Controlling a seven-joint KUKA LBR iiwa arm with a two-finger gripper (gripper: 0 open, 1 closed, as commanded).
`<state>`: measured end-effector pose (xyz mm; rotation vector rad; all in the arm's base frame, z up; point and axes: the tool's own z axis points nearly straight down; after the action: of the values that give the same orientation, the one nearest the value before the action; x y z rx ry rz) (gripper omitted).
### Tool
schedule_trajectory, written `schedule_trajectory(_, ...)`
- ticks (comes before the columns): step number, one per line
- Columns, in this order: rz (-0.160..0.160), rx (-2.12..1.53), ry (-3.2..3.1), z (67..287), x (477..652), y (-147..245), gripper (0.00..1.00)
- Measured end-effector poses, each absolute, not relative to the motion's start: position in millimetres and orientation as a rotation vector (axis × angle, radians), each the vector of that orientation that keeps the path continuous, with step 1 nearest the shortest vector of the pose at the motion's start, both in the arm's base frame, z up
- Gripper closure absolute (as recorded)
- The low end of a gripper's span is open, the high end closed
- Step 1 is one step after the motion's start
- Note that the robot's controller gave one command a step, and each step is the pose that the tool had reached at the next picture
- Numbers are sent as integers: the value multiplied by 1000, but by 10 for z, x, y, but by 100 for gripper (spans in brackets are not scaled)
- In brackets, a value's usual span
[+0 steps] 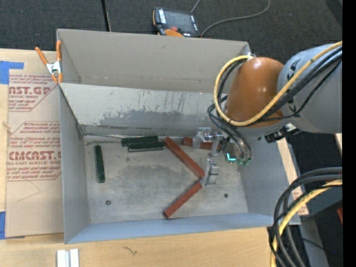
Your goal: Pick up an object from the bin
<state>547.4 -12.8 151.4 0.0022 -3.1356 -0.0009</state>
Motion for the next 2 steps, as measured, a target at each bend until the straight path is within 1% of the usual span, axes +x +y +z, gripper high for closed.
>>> schedule_trajectory(1, -1, 272, -3127, 670, 4917, -170, 0)
schedule_trajectory(2, -1, 271, -3129, 699, 4933, -169, 100)
